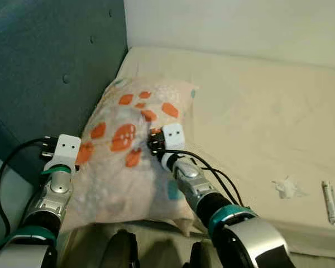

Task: Clean up the room

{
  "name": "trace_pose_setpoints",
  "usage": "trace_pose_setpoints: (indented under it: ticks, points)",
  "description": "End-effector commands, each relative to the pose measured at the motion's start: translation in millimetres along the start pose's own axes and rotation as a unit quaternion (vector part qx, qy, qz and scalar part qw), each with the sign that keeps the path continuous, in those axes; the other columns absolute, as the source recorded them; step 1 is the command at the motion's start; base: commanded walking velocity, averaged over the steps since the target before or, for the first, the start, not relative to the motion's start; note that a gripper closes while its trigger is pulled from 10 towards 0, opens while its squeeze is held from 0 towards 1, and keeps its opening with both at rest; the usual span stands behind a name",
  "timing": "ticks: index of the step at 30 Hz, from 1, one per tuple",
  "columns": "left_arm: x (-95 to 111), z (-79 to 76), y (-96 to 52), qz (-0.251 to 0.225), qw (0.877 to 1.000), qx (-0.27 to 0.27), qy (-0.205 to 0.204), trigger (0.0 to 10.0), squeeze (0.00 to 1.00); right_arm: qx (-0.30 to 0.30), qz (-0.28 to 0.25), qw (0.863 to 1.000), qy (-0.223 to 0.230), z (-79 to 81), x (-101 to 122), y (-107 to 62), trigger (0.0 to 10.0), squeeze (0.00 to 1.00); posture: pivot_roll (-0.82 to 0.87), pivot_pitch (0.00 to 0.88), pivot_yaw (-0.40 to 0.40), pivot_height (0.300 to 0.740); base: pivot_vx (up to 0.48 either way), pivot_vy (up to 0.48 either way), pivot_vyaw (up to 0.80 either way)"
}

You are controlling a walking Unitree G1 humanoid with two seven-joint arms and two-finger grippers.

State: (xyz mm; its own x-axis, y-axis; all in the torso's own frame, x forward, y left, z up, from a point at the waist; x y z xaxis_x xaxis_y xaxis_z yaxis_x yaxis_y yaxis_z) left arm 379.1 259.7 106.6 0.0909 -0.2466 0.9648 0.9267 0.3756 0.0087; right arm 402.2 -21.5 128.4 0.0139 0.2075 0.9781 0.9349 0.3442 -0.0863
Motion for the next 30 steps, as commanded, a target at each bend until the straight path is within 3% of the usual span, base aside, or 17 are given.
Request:
trace_pose_setpoints:
  ticks: [1, 5, 6, 7, 8, 10, 11, 15, 16, 18, 20, 30]
  points:
    - [-13.9, 9.8, -4.0, 0.022, 1.0, 0.02, -0.002, 10.0, 1.0, -0.006, -0.003, 1.0, 0.0, -0.6, 0.3, -0.3, 10.0, 1.0, 0.19, 0.126, 0.053, 0.636, 0.0, 0.0, 0.0]
    - [-13.5, 7.0, -4.3, 0.022, 1.0, 0.018, -0.01, 10.0, 1.0, -0.033, -0.004, 0.999, -0.01, -10.9, 3.1, 0.5, 10.0, 1.0, 0.19, 0.125, 0.055, 0.636, 0.0, 0.0, 0.0]
    - [-13.0, 6.0, -4.2, 0.022, 1.0, 0.017, -0.013, 10.0, 1.0, -0.05, -0.002, 0.999, -0.018, -16.2, 4.7, 1.0, 10.0, 0.08, 0.19, 0.126, 0.057, 0.636, 0.0, 0.0, 0.0]
    - [-13.0, 6.0, -4.2, 0.022, 1.0, 0.017, -0.013, 10.0, 1.0, -0.05, -0.002, 0.999, -0.018, -16.2, 4.7, 1.0, 10.0, 0.08, 0.19, 0.126, 0.057, 0.636, 0.0, 0.0, 0.0]
    - [-11.6, 6.1, -4.0, 0.017, 1.0, 0.015, -0.011, 10.0, 1.0, -0.057, -0.003, 0.998, -0.025, -19.2, 6.9, 1.6, 10.0, 0.0, 0.19, 0.126, 0.058, 0.636, 0.0, 0.0, 0.0]
    - [-9.4, 7.0, -3.6, 0.008, 1.0, 0.009, -0.006, 10.0, 1.0, -0.062, -0.005, 0.998, -0.028, -21.1, 8.6, 2.0, 10.0, 0.0, 0.19, 0.126, 0.058, 0.636, 0.0, 0.0, 0.0]
    - [-7.5, 8.4, -3.2, 0.0, 1.0, 0.005, 0.003, 10.0, 0.5, -0.065, -0.006, 0.998, -0.025, -23.0, 9.0, 1.9, 10.0, 0.0, 0.19, 0.121, 0.056, 0.636, 0.0, 0.0, 0.0]
    - [-1.3, 15.0, -1.8, -0.022, 1.0, 0.0, 0.019, 10.0, 0.5, -0.071, -0.009, 0.997, -0.01, -26.8, 7.6, 0.6, 10.0, 0.0, 0.2, 0.117, 0.054, 0.636, 0.0, 0.0, 0.0]
    - [10.7, 26.8, 0.0, -0.055, 0.998, -0.007, 0.015, 10.0, 0.0, -0.083, -0.013, 0.996, 0.005, -34.8, 2.6, -2.8, 10.0, 0.0, 0.19, 0.112, 0.054, 0.636, 0.0, 0.0, 0.0]
    - [34.9, 52.0, -2.9, -0.113, 0.993, -0.017, -0.018, 10.0, 0.0, -0.109, -0.016, 0.994, 0.022, -52.7, -11.6, -12.2, 10.0, 0.0, 0.19, 0.105, 0.059, 0.636, 0.0, 0.0, 0.0]
    - [42.4, 60.3, -7.2, -0.131, 0.99, -0.027, -0.033, 10.0, 0.0, -0.118, -0.015, 0.992, 0.028, -59.2, -18.7, -16.8, 10.0, 0.0, 0.19, 0.104, 0.061, 0.636, 0.0, 0.0, 0.0]
    - [57.1, 79.8, -26.7, -0.167, 0.982, -0.083, -0.034, 10.0, 0.0, -0.137, 0.011, 0.99, 0.042, -63.9, -58.9, -39.8, 10.0, 0.0, 0.19, 0.102, 0.079, 0.636, 0.0, 0.0, 0.0]
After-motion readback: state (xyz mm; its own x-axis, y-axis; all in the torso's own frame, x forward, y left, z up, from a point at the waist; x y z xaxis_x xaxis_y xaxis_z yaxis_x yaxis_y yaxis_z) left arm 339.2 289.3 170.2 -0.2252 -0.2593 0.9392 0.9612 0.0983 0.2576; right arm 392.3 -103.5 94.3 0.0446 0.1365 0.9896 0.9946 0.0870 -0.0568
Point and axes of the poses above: a point about 5 cm out from each wrist's last joint towards the gripper, its own y axis pointing out of the wrist towards the gripper, its own x axis along the axis of the wrist's last joint, z = x × y, the point moved 3 cm from there along y, pointing out of the wrist towards the gripper, and after that the axes turned 11 degrees about -y, right-handed, at the moved point
